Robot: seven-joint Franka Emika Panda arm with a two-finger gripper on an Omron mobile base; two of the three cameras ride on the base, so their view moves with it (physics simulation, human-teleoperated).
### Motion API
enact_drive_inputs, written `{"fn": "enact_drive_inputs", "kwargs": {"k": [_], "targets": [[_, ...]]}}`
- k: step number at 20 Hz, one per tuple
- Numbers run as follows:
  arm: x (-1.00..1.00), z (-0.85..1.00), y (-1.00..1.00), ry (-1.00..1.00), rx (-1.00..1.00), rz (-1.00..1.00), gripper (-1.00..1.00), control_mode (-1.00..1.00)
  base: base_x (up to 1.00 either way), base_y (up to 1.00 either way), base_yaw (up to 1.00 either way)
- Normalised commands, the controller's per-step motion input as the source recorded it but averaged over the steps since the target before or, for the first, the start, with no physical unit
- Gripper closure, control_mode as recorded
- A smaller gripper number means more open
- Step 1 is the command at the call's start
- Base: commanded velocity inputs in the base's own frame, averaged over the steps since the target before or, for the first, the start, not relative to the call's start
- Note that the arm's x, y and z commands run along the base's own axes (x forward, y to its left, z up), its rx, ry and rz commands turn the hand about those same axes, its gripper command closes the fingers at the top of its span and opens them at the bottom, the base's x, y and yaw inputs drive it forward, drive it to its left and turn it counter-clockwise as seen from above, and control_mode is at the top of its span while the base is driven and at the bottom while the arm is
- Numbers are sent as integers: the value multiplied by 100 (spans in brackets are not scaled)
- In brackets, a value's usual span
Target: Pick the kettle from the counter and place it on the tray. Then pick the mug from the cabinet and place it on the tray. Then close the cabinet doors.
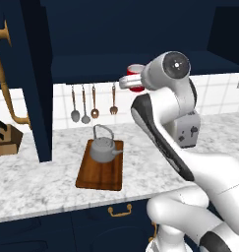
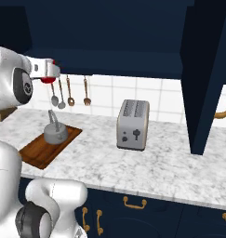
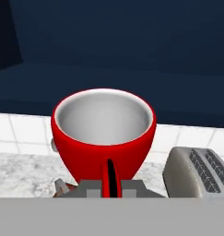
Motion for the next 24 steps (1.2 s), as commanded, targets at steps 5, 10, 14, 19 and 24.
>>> {"fn": "enact_drive_inputs", "kwargs": {"k": [5, 10, 14, 19, 24], "targets": [[-28, -20, 30, 10, -1, 33, 100, -100, 0, 0, 0], [-11, -13, 22, 13, -3, 14, 100, -100, 0, 0, 0], [-12, -59, 37, 16, -5, 20, 100, -100, 0, 0, 0], [0, -100, 47, 8, 2, 49, 100, -100, 0, 0, 0], [9, -100, 46, 4, 1, 37, 100, -100, 0, 0, 0]]}}
